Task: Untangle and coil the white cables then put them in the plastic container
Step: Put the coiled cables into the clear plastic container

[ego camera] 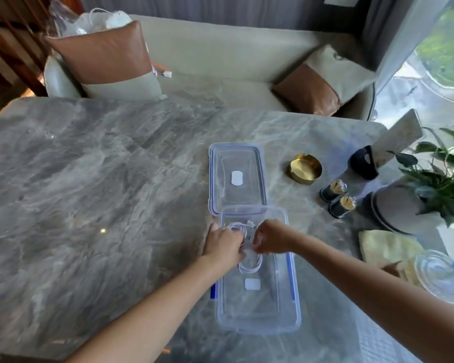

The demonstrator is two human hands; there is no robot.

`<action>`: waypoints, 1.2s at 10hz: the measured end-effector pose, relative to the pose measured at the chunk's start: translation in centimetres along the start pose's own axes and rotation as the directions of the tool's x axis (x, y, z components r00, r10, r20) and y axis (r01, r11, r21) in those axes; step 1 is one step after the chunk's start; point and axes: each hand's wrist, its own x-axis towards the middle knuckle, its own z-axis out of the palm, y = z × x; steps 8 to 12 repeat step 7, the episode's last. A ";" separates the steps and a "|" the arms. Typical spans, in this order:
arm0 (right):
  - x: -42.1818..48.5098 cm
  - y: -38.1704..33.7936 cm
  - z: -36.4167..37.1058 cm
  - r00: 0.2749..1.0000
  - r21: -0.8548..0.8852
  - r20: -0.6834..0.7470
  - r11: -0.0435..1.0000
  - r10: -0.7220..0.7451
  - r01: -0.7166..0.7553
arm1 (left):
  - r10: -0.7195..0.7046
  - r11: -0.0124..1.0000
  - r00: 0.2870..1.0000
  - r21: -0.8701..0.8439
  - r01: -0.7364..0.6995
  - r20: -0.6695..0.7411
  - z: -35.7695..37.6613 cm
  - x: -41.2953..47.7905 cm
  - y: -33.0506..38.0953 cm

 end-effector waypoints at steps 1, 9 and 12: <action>0.4 0.3 1.5 0.999 -0.098 -0.047 0.995 0.007 -0.012 | 0.005 0.988 0.998 0.153 -0.016 0.070 1.0 0.4 0.9; 1.1 0.9 3.7 0.999 -0.414 -0.035 0.909 0.033 -0.045 | 0.020 0.955 0.969 0.282 -0.091 0.246 2.3 2.0 2.7; 1.1 0.9 3.7 0.999 -0.414 -0.035 0.909 0.033 -0.045 | 0.020 0.955 0.969 0.282 -0.091 0.246 2.3 2.0 2.7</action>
